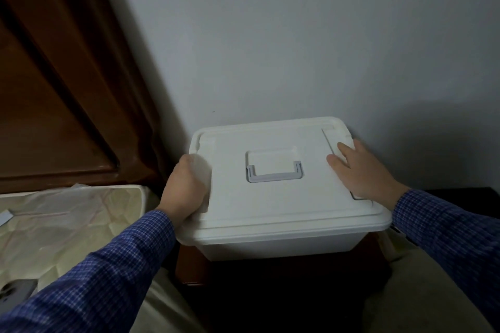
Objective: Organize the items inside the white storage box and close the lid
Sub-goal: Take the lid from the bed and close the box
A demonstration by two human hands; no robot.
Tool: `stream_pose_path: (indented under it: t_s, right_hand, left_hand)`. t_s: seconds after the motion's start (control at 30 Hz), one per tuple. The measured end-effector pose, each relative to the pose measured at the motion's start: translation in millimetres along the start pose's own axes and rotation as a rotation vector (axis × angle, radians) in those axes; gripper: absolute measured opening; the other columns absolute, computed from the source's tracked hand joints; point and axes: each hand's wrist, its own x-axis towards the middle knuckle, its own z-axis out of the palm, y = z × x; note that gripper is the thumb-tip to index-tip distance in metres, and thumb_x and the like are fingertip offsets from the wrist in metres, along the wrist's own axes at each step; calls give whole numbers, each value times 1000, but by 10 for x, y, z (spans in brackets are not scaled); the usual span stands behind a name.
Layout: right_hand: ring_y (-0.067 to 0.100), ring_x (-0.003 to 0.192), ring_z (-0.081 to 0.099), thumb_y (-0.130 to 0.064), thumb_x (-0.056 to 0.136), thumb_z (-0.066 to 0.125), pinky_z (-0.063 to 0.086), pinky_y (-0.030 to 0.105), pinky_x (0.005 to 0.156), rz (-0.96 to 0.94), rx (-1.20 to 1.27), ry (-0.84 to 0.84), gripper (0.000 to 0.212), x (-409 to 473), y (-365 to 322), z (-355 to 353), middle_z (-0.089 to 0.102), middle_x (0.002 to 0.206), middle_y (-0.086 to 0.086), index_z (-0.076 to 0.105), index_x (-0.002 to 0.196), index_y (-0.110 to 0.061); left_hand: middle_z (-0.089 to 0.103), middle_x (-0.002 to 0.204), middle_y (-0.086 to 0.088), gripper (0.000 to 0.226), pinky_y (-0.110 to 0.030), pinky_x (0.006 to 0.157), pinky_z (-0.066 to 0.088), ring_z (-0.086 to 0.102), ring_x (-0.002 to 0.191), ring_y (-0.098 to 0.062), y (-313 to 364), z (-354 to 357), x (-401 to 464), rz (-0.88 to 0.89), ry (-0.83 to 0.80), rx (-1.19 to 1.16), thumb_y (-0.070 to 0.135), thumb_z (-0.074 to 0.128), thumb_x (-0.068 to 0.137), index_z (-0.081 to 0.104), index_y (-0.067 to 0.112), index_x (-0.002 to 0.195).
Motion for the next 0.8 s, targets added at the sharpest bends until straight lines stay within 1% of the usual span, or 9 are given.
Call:
stream_pose_path:
  t_s: [0.13, 0.23, 0.33, 0.43, 0.5, 0.6, 0.67, 0.73, 0.8]
  right_hand:
    - [29, 128, 51, -62, 86, 61, 42, 35, 95, 82, 286, 42, 81, -29, 7, -75, 44, 147, 6, 39, 146, -13]
    - [32, 126, 52, -70, 65, 77, 46, 40, 95, 237, 358, 119, 113, -93, 46, -101, 47, 143, 10, 32, 147, -7]
    - [33, 129, 50, -81, 48, 79, 41, 37, 94, 426, 430, 22, 142, -161, 141, -77, 43, 148, 15, 23, 151, -2]
    - [33, 115, 60, -93, 26, 73, 50, 44, 100, 485, 494, -66, 153, -201, 177, -96, 57, 133, 17, 41, 141, 3]
    - [32, 116, 58, -92, 28, 74, 50, 44, 99, 476, 502, -29, 152, -232, 166, -97, 55, 135, 16, 38, 143, 1]
    - [30, 123, 53, -86, 40, 78, 45, 38, 90, 421, 487, 93, 146, -305, 137, -93, 46, 145, 13, 25, 150, -7]
    - [27, 116, 54, -86, 42, 76, 43, 38, 85, 361, 449, 190, 139, -366, 114, -90, 49, 141, 10, 27, 148, -11]
    - [27, 114, 58, -86, 45, 74, 47, 43, 89, 309, 391, 253, 133, -410, 95, -90, 55, 136, 7, 28, 147, -13]
    - [30, 120, 58, -84, 48, 74, 50, 48, 98, 289, 391, 251, 132, -435, 81, -95, 56, 138, 8, 29, 150, -13]
  left_hand:
    - [45, 146, -16, 54, -45, 105, 42, 50, 127, -36, 4, -3, -24, -178, 43, -94, 21, 47, 99, 30, 8, 149]
    - [50, 135, -18, 79, -45, 92, 50, 56, 112, -35, -76, -38, -47, -400, 23, -179, 51, 62, 86, 35, 0, 139]
    - [61, 119, -13, 111, -38, 76, 57, 66, 95, -26, -200, -49, -108, -541, -81, -371, 72, 73, 61, 38, -2, 135]
    - [65, 113, -10, 117, -31, 59, 55, 69, 89, -24, -248, -47, -122, -539, -88, -440, 74, 78, 50, 42, 0, 132]
    - [65, 111, -9, 110, -29, 57, 54, 69, 86, -22, -238, -27, -126, -510, -51, -432, 71, 81, 52, 45, 1, 128]
    - [58, 115, -5, 102, -27, 63, 48, 60, 85, -15, -190, -26, -179, -410, 68, -336, 66, 82, 60, 38, 5, 129]
    - [59, 119, -7, 105, -32, 75, 50, 62, 95, -22, -151, -40, -233, -294, 161, -231, 65, 81, 64, 33, 6, 137]
    - [63, 119, -9, 103, -32, 75, 49, 63, 96, -24, -111, -49, -273, -191, 215, -138, 62, 78, 69, 33, 5, 142]
    - [66, 113, -7, 88, -31, 73, 49, 64, 93, -23, -80, -50, -290, -148, 216, -45, 62, 72, 76, 46, 5, 137]
